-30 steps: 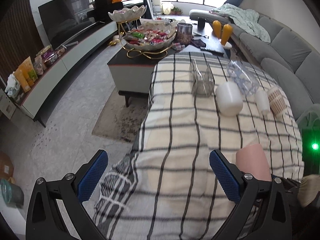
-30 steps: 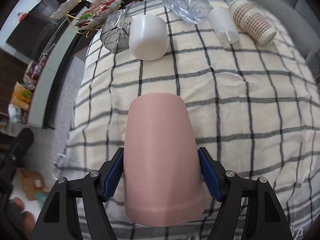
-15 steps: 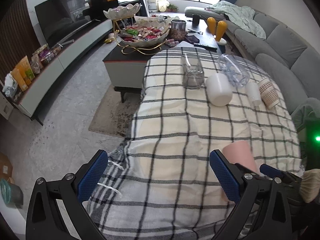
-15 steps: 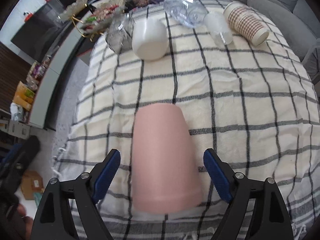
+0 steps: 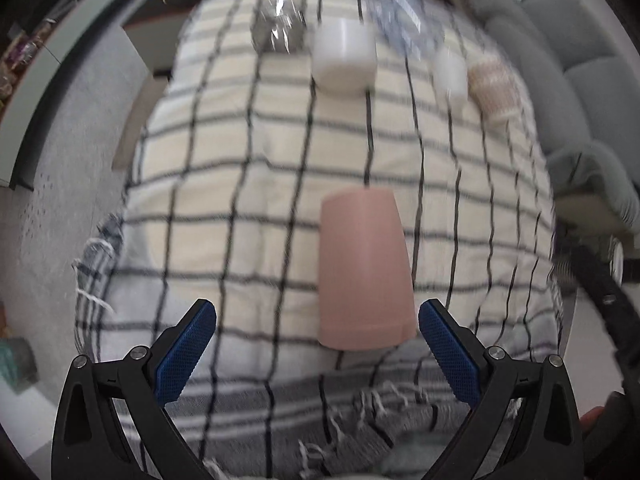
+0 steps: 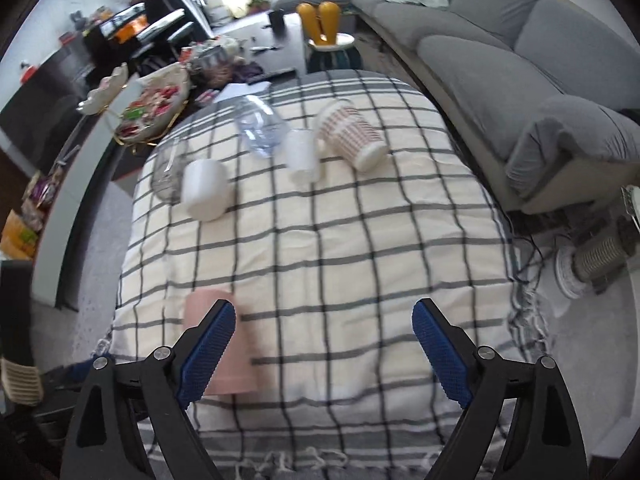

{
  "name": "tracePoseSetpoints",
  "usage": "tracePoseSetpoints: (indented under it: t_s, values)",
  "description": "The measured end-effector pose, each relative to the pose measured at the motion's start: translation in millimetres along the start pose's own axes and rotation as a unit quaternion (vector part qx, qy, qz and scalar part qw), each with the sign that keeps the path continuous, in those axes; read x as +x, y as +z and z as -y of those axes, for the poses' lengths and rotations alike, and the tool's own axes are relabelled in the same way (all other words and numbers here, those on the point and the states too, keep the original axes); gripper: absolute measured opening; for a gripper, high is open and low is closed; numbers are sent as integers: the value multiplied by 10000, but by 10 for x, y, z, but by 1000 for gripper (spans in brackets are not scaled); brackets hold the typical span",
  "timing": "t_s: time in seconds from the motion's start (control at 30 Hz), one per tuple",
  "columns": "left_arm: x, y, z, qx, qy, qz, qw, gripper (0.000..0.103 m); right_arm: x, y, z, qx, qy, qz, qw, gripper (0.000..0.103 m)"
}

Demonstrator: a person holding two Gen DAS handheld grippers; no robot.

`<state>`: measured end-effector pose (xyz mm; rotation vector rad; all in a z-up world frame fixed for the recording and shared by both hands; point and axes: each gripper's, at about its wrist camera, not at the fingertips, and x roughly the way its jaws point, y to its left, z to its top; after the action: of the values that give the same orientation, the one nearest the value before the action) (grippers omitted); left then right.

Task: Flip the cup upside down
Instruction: 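Close the left gripper on the pink cup while the right gripper releases it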

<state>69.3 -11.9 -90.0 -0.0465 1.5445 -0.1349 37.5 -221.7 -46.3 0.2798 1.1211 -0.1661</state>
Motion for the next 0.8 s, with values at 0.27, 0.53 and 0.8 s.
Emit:
tracePoseSetpoints:
  t_s: [0.27, 0.53, 0.8]
  values:
    - [410, 231, 322, 24, 94, -1326, 9911, 103, 140, 218, 262, 178, 25, -423, 9989, 90]
    - [742, 519, 498, 116, 385, -1942, 9801, 103, 428, 466, 336, 247, 94, -762, 9967, 90]
    - [1106, 662, 455, 7, 383, -2411, 9698, 96, 836, 591, 337, 288, 189, -1161, 9926, 90]
